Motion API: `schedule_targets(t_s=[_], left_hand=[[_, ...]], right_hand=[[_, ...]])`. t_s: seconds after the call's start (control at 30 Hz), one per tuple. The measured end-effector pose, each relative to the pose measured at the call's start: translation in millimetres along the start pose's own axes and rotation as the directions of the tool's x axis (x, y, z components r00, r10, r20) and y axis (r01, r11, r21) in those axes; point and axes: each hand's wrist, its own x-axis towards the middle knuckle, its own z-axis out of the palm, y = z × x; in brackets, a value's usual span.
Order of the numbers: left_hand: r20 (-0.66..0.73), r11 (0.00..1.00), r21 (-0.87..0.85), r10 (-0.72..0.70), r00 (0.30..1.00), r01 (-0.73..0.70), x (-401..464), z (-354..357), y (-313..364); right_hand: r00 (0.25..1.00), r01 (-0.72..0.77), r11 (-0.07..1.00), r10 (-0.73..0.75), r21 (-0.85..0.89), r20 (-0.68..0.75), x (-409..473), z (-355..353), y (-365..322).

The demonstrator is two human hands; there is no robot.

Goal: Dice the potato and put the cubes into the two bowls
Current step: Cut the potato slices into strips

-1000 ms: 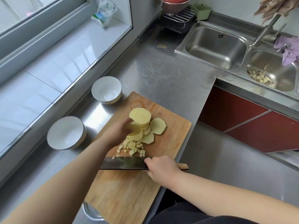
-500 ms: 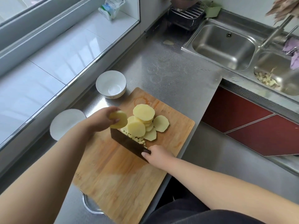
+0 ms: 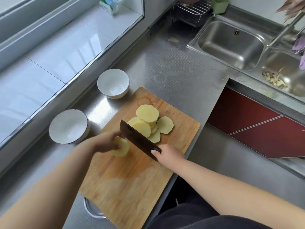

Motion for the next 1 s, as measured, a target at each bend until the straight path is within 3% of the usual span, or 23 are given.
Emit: schedule_targets(t_s=[0.2, 0.33, 0.43, 0.5, 1.0], left_hand=[[-0.178, 1.0, 0.006, 0.013, 0.984, -0.012, 11.7, 38.8, -9.0], [-0.187, 0.961, 0.275, 0.092, 0.978, -0.038, 9.4, 46.1, -13.4], [-0.161, 0.851, 0.513, 0.221, 0.962, -0.109, 6.1, 53.3, -16.4], [-0.156, 0.798, 0.585, 0.285, 0.946, -0.144, 5.7, 55.7, -16.0], [-0.212, 0.841, 0.517, 0.31, 0.927, -0.163, 12.4, 60.6, -23.4]], right_hand=[[1.0, 0.0, 1.0, 0.0, -0.013, 0.004, -1.1, -2.3, -7.0], [1.0, 0.001, 1.0, -0.001, -0.018, 0.002, -3.9, -2.4, -9.3], [1.0, 0.003, 1.0, -0.003, -0.017, 0.002, -5.4, -1.2, -10.4], [1.0, 0.0, 1.0, 0.0, -0.022, 0.004, -6.2, -1.3, -11.7], [1.0, 0.01, 0.998, -0.01, -0.063, -0.002, -10.2, 3.5, -21.9]])
